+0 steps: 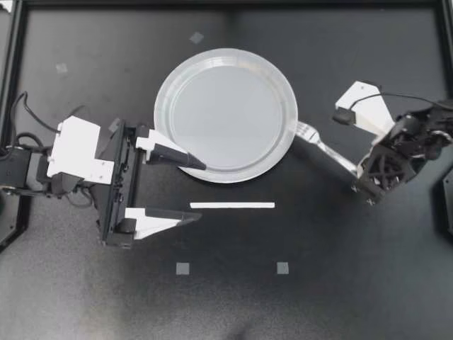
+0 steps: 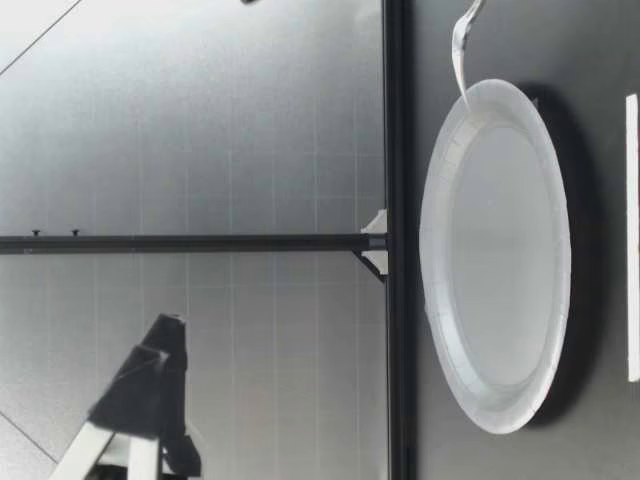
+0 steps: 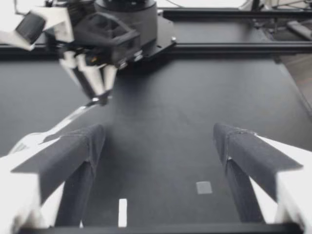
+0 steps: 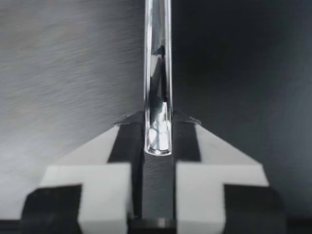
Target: Pick up the fork and place it on the plate.
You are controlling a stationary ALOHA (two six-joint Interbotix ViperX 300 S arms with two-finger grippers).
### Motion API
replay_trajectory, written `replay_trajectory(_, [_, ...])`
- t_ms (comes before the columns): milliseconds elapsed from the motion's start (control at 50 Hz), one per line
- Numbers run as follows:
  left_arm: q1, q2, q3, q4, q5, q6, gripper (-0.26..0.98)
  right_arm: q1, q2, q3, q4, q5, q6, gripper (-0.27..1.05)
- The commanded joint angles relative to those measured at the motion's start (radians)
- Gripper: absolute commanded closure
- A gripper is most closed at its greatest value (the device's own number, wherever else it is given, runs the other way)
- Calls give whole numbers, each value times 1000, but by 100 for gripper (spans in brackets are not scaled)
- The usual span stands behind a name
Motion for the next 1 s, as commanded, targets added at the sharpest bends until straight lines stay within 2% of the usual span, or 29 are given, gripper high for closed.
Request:
replay_trajectory(0, [-9, -8, -6, 2, -15, 2, -12, -8, 12, -44, -35, 5, 9, 71])
replay_trajectory(380, [-14, -15, 40, 2, -66, 2, -12, 9, 118, -61, 12, -2, -3, 71])
replay_trajectory(780, [-15, -17, 55, 2, -71, 3, -12, 14, 138, -64, 34, -48, -2, 69])
replay_trajectory(880, [-14, -15, 61, 2, -71, 3, -12, 14, 150, -66, 44, -48, -2, 62])
replay_trajectory(980, [-14, -15, 67, 2, -72, 3, -12, 14, 161, -66, 49, -48, -2, 47])
